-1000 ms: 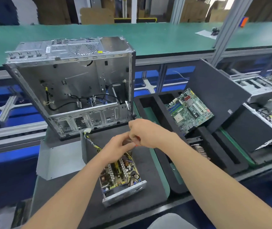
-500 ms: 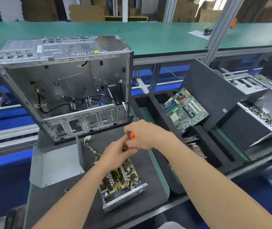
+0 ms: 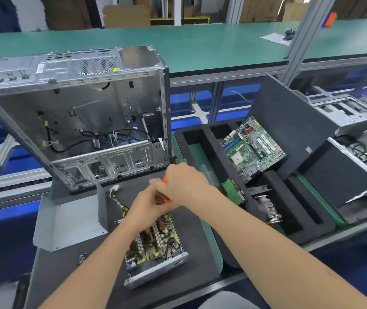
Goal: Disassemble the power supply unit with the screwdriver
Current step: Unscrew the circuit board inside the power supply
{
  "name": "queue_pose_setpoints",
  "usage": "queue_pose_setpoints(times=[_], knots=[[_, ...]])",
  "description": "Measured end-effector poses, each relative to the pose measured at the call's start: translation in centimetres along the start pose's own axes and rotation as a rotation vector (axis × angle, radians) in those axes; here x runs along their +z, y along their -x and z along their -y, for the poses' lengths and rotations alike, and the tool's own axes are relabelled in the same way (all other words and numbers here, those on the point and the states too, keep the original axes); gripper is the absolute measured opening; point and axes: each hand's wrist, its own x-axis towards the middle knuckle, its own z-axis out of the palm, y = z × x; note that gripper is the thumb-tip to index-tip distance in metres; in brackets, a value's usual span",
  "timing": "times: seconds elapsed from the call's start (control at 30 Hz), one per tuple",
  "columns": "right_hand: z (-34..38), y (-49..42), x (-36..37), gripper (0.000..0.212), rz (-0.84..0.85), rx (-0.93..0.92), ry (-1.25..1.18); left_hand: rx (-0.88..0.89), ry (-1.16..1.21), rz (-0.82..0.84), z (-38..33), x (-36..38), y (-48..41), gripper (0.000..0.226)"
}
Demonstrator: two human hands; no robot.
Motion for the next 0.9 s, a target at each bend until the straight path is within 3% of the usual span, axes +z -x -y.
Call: queue_pose_setpoints(times=[0.13,0.23,0.33,0.4,0.57,0.63,0.77,0.9], knots=[[-0.7,-0.1,-2.4,0.01,0.187,-0.329,0.054,-0.018,0.068,0.096,0.5,-0.8,0.2,0.025],[-0.6,-0.3,-2.5,0.02,0.215,-0.499,0.197,-0.018,0.086,0.099,0.6,-1.2,0.2,0.019],[-1.0,-0.4,-2.0,0.007,0.153,-0.532,0.16,-0.044,0.09,0.066,0.9,-1.2,0.0,0.019],[-1.1,-0.4,-1.7,0.013,0.132,-0.516,0.107,-0.026,0.071,0.053,0.5,-1.0,-0.1,0.023],[0.0,-0.4,0.0,0.049,-0.079,-0.144,0.044,0.04,0.05,0.003,-0.6,-0.1,-0.3,0.028],[0.4,-0.4,0.1,0.044,-0.087,-0.08,0.055,0.016,0.027,-0.027,-0.4,0.1,-0.3,0.027],[0.4,-0.7,-0.8,0.005,0.021,-0.185,0.09,0.0,0.075,-0.001,0.1,-0.3,-0.2,0.038],[-0.6,-0.7,-2.6,0.024,0.181,-0.47,0.134,-0.033,0.114,0.082,0.2,-0.9,0.1,0.023]])
